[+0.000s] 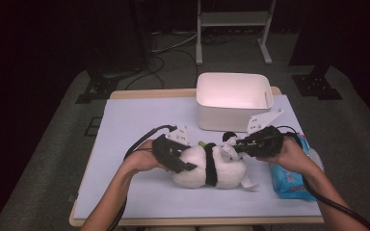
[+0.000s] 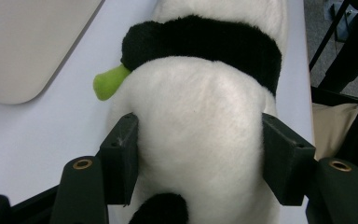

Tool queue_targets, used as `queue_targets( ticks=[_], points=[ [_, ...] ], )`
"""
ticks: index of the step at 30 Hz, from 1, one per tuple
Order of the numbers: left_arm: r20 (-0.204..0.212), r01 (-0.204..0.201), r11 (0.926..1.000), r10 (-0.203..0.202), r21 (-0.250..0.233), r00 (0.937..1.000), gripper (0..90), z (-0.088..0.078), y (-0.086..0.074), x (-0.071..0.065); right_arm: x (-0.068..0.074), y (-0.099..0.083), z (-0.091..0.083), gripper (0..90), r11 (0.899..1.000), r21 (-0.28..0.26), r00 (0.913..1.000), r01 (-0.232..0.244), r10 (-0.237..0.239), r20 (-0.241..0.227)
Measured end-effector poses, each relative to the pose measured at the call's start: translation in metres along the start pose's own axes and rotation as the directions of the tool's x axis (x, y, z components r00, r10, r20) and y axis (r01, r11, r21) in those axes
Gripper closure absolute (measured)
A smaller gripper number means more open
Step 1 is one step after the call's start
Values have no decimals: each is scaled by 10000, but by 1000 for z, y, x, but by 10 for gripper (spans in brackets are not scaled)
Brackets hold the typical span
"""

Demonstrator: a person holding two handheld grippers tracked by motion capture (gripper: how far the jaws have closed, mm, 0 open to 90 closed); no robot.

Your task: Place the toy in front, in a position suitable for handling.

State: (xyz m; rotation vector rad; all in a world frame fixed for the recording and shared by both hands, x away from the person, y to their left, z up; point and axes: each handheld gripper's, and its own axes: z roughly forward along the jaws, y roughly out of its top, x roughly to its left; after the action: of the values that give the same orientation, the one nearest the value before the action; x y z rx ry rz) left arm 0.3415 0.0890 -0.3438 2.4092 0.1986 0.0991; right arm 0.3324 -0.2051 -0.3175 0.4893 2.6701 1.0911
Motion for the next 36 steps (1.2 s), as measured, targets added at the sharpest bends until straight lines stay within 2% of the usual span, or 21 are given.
queue_targets(
  ticks=[4,9,12,15,17,20,24,29,31,36],
  points=[
    [178,217,9997,-215,-64,9996,347,1,-2,1,1,-2,4,802,9999,147,9999,-11,13,-101],
    [399,603,9982,-601,-50,9974,267,0,1,4,3,-7,4,803,9999,126,9999,-69,71,-142],
    [527,818,9962,-802,-289,9954,245,-3,5,6,6,-9,4,805,9999,140,9998,-54,57,-194],
    [594,781,9964,-761,-321,9953,268,-5,9,6,7,-11,4,805,9999,122,9994,-114,118,-329],
    [641,612,9978,-595,-249,9962,327,-4,10,4,9,-12,3,805,9998,150,9994,-90,95,-330],
    [721,650,9976,-633,-217,9954,370,-3,10,3,10,-11,-1,804,9998,198,9994,-21,27,-331],
    [821,638,9977,-616,-243,9947,377,-2,8,1,9,-5,-5,803,9998,85,9996,196,-194,-220],
    [937,485,9986,-463,-211,9945,379,-3,8,-3,3,5,-8,803,9997,-212,9999,129,-130,-35],
    [996,412,9989,-388,-229,9943,381,-4,7,-5,1,7,-7,803,9997,-63,9997,220,-220,81],
    [1198,505,9984,-469,-271,9917,368,-6,8,-3,4,3,0,802,9996,157,9995,217,-213,-249]
  ],
)
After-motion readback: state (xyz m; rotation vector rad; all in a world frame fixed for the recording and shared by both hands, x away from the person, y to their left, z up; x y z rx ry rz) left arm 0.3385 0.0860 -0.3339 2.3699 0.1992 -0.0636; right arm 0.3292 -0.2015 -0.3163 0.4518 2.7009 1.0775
